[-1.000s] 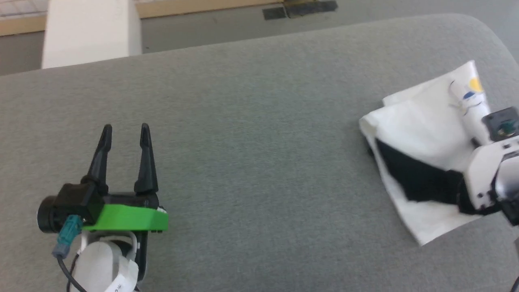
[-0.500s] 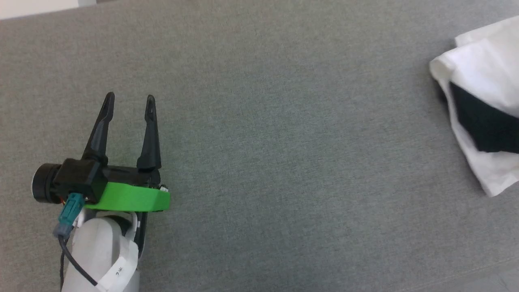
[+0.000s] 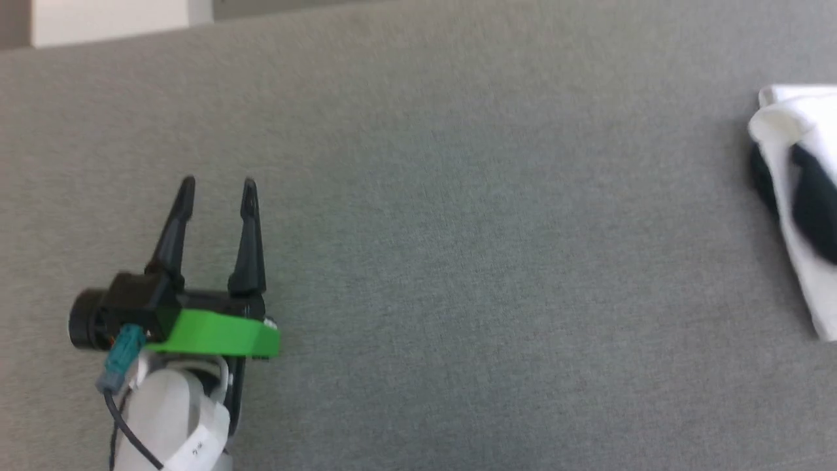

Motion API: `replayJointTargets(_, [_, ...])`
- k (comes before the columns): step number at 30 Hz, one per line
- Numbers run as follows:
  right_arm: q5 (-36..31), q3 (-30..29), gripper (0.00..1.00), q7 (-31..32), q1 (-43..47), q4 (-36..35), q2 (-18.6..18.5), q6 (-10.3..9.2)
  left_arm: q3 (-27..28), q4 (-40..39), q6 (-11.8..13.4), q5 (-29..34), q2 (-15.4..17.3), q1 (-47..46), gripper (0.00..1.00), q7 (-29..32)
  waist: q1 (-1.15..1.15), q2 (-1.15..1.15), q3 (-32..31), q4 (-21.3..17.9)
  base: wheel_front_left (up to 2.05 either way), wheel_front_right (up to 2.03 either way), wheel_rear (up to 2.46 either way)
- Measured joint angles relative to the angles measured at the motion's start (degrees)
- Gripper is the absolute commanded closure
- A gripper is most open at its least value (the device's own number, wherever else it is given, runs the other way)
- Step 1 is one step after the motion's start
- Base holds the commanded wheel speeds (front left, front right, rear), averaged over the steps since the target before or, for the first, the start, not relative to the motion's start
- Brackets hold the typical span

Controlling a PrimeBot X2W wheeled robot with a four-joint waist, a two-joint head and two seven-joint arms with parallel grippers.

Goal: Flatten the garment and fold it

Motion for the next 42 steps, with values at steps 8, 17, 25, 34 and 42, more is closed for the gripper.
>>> replayJointTargets(8, [13.5,7.1,0.00,-6.7,7.8,-12.6,7.3,0.00,0.0,1.6,0.0,-2.7,-1.5,4.5,0.00,0.0,-0.01,0.00,-8.1,2.3,0.00,0.00,0.00])
replayJointTargets(17, [25.1,14.6,0.00,-11.0,17.8,-26.8,13.0,0.00,-0.8,4.2,0.0,-3.4,-1.8,5.6,0.00,0.0,-0.01,0.00,-13.0,6.5,0.00,0.00,0.00])
replayJointTargets(25, [26.6,15.1,0.00,-13.2,26.1,-31.8,18.9,0.00,-1.6,5.7,0.0,-4.7,-2.1,7.9,0.00,0.0,-0.01,0.00,-16.4,9.5,0.00,0.00,0.00])
replayJointTargets(34, [24.2,13.1,0.00,-13.9,33.6,-34.4,21.2,-0.01,-1.9,6.6,0.0,-5.0,-2.1,10.3,0.00,0.0,-0.01,0.00,-19.5,11.1,0.00,0.00,0.00])
replayJointTargets(42, [24.0,13.7,0.00,-12.8,36.9,-34.8,21.3,-0.01,-2.8,7.2,0.3,-6.3,-2.2,11.9,0.00,0.0,-0.01,0.00,-21.3,11.6,0.00,0.00,0.00])
